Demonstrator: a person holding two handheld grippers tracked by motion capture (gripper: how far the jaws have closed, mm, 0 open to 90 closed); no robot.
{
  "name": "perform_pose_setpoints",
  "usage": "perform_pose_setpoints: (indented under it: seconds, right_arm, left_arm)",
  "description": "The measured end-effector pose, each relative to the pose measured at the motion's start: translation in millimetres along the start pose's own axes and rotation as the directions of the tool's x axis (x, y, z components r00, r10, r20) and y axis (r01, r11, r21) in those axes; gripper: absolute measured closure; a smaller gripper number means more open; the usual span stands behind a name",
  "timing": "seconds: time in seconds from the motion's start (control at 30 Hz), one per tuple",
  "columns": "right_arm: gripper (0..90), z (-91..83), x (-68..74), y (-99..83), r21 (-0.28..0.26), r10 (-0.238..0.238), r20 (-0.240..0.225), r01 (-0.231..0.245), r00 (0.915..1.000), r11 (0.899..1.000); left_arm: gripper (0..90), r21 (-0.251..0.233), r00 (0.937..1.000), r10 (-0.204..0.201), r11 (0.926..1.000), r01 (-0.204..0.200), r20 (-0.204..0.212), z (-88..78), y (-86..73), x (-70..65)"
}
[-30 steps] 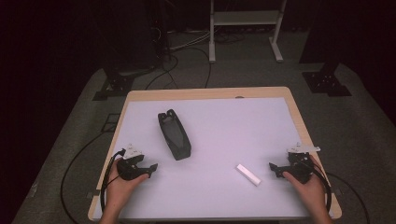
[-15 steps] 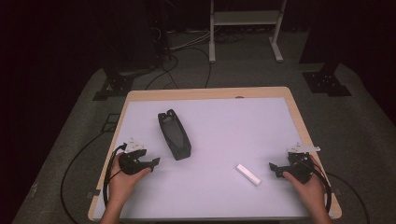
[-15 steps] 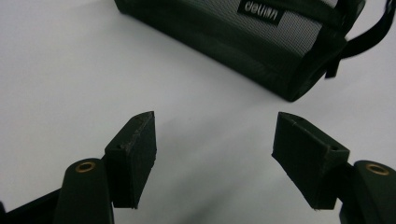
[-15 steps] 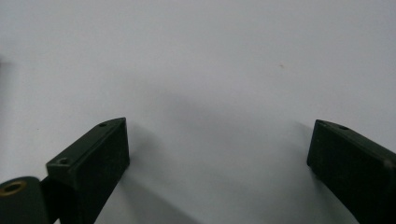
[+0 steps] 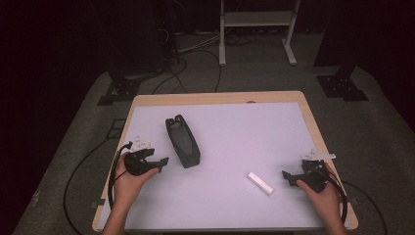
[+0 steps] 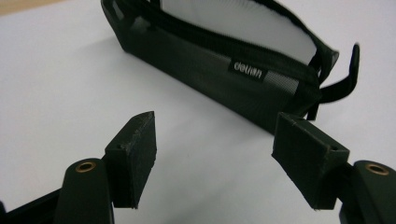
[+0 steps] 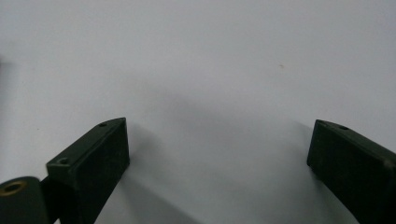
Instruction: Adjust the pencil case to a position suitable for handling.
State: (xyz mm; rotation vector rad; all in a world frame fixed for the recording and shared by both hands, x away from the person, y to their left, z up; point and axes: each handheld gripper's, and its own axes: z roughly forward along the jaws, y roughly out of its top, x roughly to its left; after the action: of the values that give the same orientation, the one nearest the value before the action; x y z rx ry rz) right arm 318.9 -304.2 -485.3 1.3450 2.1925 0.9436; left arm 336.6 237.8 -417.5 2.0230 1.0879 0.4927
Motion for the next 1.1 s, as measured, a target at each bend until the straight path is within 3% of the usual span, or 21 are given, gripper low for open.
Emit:
perform_pose_setpoints:
  seconds: [0.47, 1.1]
  right_arm:
    - [4.8, 0.0, -0.1, 0.0, 0.000, 0.000, 0.000, 0.000, 1.0000, 1.000]
    - [4.8, 0.0, -0.1, 0.0, 0.000, 0.000, -0.001, 0.000, 1.0000, 1.000]
  left_arm:
    - [29.2, -0.013, 1.0000, -0.006, 0.9999, 0.007, 0.006, 10.5, 27.5, 3.8]
    - [29.5, -0.056, 0.9992, -0.029, 0.9981, 0.027, -0.029, 26.9, 58.9, 13.6]
